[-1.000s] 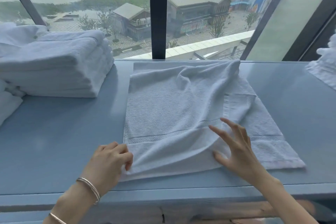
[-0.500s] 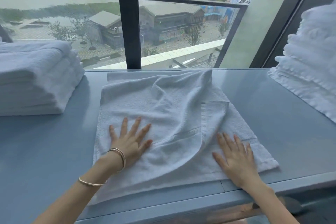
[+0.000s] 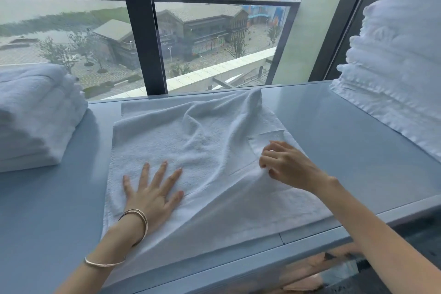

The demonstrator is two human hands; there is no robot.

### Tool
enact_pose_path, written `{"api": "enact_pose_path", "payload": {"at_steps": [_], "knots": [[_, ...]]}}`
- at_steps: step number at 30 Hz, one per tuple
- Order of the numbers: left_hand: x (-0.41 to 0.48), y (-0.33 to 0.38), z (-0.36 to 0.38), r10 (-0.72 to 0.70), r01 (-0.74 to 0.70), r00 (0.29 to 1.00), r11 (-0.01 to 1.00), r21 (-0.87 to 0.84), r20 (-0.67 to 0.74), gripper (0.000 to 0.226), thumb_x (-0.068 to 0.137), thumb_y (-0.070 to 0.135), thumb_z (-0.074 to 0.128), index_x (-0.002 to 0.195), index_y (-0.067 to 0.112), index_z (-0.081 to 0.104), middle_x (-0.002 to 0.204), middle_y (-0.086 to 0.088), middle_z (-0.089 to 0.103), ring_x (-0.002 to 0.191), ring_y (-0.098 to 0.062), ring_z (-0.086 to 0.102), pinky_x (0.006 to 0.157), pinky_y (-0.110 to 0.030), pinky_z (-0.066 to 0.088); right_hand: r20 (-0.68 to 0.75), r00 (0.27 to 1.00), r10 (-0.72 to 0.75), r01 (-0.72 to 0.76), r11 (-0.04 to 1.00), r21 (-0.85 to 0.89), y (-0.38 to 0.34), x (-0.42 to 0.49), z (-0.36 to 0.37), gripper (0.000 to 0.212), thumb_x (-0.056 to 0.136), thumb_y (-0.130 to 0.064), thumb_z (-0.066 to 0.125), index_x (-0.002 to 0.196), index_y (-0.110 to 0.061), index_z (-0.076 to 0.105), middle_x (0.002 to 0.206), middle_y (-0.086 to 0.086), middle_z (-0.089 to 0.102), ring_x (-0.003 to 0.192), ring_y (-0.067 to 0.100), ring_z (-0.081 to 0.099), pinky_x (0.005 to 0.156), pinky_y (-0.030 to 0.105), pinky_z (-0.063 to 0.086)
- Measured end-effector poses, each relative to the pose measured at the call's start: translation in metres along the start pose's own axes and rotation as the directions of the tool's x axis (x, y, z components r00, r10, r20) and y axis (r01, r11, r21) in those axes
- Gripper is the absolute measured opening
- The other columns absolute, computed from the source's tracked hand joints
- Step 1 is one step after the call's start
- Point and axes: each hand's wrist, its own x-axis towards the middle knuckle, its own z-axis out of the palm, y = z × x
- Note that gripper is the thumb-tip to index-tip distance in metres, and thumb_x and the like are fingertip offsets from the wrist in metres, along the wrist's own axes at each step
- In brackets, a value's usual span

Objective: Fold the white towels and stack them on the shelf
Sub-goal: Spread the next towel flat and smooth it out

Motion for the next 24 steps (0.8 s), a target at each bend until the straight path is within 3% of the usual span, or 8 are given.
{"api": "enact_pose_path", "payload": {"at_steps": [3, 6, 9, 13, 16, 18, 21, 24], "knots": [[0.0, 0.0, 0.001, -0.012, 0.012, 1.0, 1.0, -0.027, -0.008, 0.083, 0.059, 0.073, -0.017, 0.139, 0.055, -0.009, 0.154, 0.017, -0.018, 0.142, -0.024, -0.021, 0.106, -0.064, -0.009, -0.073, 0.997, 0.034, -0.04, 0.996, -0.08, -0.01, -0.026, -0.02, 0.031, 0.057, 0.002, 0.065, 0.076, -0.017, 0.05, 0.068, -0.003, 0.053, 0.07, 0.021, 0.054, 0.088, 0.034, 0.046], [0.001, 0.0, 0.002, -0.001, 0.001, 1.0, 1.0, -0.029, -0.013, 0.084, 0.059, 0.074, -0.017, 0.139, 0.056, -0.009, 0.154, 0.017, -0.018, 0.142, -0.024, -0.019, 0.106, -0.064, -0.007, 0.008, 0.991, 0.135, -0.133, 0.983, -0.123, -0.03, -0.058, -0.015, 0.045, 0.042, 0.002, 0.067, 0.073, -0.02, 0.043, 0.058, -0.007, 0.047, 0.054, 0.018, 0.05, 0.071, 0.029, 0.045], [0.001, 0.0, 0.002, 0.0, 0.0, 1.0, 0.999, -0.034, -0.005, 0.083, 0.058, 0.075, -0.018, 0.138, 0.056, -0.011, 0.153, 0.017, -0.019, 0.142, -0.024, -0.018, 0.106, -0.064, -0.007, 0.075, 0.956, 0.282, -0.268, 0.951, -0.153, -0.04, -0.079, -0.006, 0.046, 0.032, -0.006, 0.078, 0.067, -0.021, 0.053, 0.055, -0.01, 0.052, 0.05, 0.013, 0.054, 0.067, 0.027, 0.039], [-0.001, -0.001, -0.002, 0.025, -0.024, 0.999, 0.999, -0.027, 0.024, 0.083, 0.058, 0.075, -0.017, 0.139, 0.055, -0.011, 0.153, 0.017, -0.019, 0.143, -0.024, -0.016, 0.106, -0.065, -0.005, -0.029, 0.895, 0.446, -0.441, 0.87, -0.222, -0.034, -0.091, -0.011, 0.038, 0.036, -0.008, 0.081, 0.063, -0.017, 0.056, 0.066, -0.003, 0.056, 0.065, 0.022, 0.057, 0.065, 0.031, 0.039], [-0.002, 0.004, -0.015, 0.039, -0.036, 0.995, 0.998, -0.042, 0.087, 0.075, 0.075, 0.077, 0.001, 0.144, 0.049, 0.0, 0.155, 0.013, -0.016, 0.143, -0.025, -0.016, 0.107, -0.067, -0.001, -0.101, 0.902, 0.42, -0.432, 0.884, -0.177, -0.031, -0.101, -0.014, 0.03, 0.046, -0.004, 0.08, 0.064, -0.015, 0.058, 0.089, 0.003, 0.06, 0.085, 0.023, 0.05, 0.07, 0.035, 0.039], [-0.005, 0.02, -0.029, 0.151, -0.149, 0.988, 0.988, -0.049, 0.043, 0.072, 0.081, 0.074, 0.01, 0.145, 0.041, 0.018, 0.157, 0.009, -0.009, 0.144, -0.024, -0.013, 0.107, -0.067, 0.001, -0.123, 0.915, 0.385, -0.397, 0.914, -0.091, -0.038, -0.105, -0.014, 0.027, 0.053, 0.0, 0.076, 0.067, -0.016, 0.058, 0.096, 0.002, 0.062, 0.092, 0.021, 0.05, 0.078, 0.033, 0.036], [-0.013, 0.064, -0.036, 0.522, -0.521, 0.83, 0.851, 0.061, -0.198, 0.073, 0.079, 0.075, 0.01, 0.129, 0.038, 0.049, 0.151, 0.005, 0.032, 0.142, -0.025, 0.018, 0.101, -0.07, 0.023, -0.138, 0.864, 0.484, -0.476, 0.875, 0.088, -0.056, -0.112, -0.006, 0.034, 0.06, 0.005, 0.072, 0.074, -0.022, 0.057, 0.087, -0.007, 0.062, 0.08, 0.017, 0.059, 0.073, 0.027, 0.041], [-0.015, 0.107, -0.023, 0.691, -0.674, 0.7, 0.723, 0.153, -0.182, 0.052, 0.078, 0.065, 0.033, 0.116, 0.039, 0.056, 0.133, 0.008, 0.054, 0.126, -0.023, 0.048, 0.087, -0.064, 0.043, -0.157, 0.791, 0.591, -0.551, 0.8, 0.237, -0.071, -0.12, 0.001, 0.021, 0.073, -0.001, 0.057, 0.079, -0.022, 0.06, 0.086, -0.01, 0.061, 0.079, 0.01, 0.058, 0.066, 0.019, 0.044]]}}
